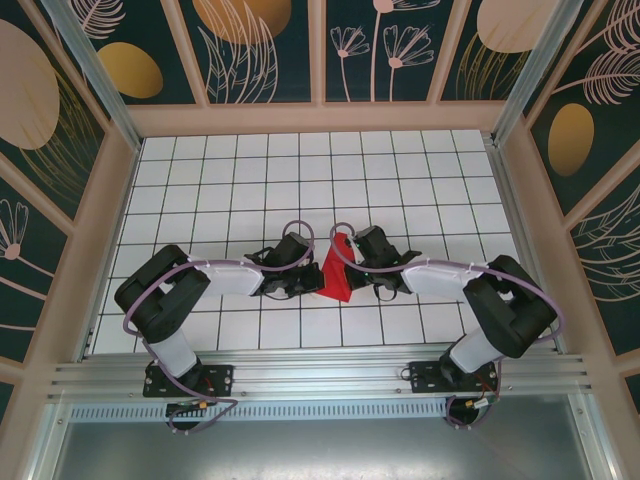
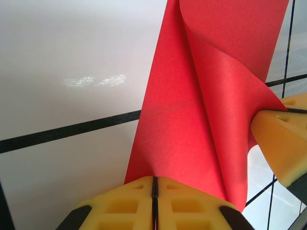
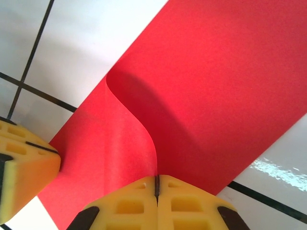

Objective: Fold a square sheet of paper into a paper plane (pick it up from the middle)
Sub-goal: Fold the triangle a second time at the center of the table.

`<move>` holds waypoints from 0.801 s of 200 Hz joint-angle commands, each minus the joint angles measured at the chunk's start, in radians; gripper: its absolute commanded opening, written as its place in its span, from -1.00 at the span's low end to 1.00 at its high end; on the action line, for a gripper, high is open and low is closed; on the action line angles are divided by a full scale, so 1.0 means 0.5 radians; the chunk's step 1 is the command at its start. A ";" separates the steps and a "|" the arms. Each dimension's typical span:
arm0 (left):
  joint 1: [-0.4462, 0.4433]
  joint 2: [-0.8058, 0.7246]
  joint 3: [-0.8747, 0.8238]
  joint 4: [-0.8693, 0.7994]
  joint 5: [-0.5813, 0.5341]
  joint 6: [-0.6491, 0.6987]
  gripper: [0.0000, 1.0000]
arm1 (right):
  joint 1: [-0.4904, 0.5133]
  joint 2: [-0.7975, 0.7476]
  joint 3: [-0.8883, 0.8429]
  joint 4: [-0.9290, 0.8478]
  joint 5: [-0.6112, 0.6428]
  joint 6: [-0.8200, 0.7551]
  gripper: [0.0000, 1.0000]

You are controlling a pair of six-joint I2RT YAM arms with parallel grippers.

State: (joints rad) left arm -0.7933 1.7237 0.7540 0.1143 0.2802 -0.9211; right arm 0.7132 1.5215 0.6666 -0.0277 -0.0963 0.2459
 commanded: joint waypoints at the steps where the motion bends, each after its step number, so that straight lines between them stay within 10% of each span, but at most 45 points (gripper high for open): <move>1: -0.018 0.052 0.001 -0.164 -0.055 0.028 -0.80 | -0.018 0.037 -0.008 -0.027 0.029 0.033 -0.92; 160: -0.016 0.020 0.024 -0.176 -0.059 0.032 -0.75 | -0.031 0.159 0.032 -0.057 0.013 0.029 -0.93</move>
State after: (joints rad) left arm -0.7933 1.7233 0.7563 0.1101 0.2798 -0.9211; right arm 0.7067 1.5650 0.6720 -0.0265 -0.0994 0.2459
